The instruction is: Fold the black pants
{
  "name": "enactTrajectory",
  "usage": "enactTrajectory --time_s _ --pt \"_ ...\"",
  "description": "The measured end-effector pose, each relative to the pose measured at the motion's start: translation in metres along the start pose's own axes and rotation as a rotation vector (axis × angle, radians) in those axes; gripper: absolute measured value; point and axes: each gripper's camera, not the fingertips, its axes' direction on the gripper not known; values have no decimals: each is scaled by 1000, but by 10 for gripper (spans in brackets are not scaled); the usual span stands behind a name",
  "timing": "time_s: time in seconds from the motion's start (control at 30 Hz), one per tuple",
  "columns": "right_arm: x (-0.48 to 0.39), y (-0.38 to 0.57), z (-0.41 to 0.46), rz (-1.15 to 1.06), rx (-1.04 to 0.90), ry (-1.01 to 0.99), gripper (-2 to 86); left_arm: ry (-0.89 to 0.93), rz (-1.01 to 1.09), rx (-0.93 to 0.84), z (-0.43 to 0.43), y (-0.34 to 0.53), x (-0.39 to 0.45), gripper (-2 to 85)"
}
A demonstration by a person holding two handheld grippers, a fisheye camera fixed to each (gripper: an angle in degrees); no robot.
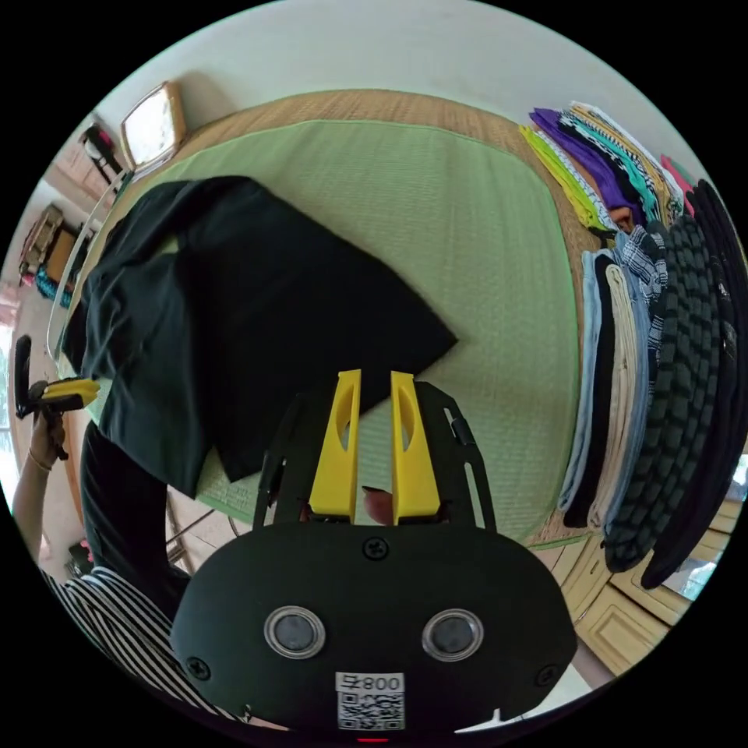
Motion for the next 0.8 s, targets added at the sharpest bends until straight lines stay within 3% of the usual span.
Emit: enactTrajectory --time_s 0.27,0.5,0.8 --pt "1 -48 7 -147 -62 93 67 -267 100 83 13 -133 -15 77" --pt "-15 -46 -9 -217 -48 134 26 -510 55 -123 72 -216 -58 56" --pt "-4 -59 -45 -262 -121 99 -1 -550 134 -79 66 -248 -75 3"
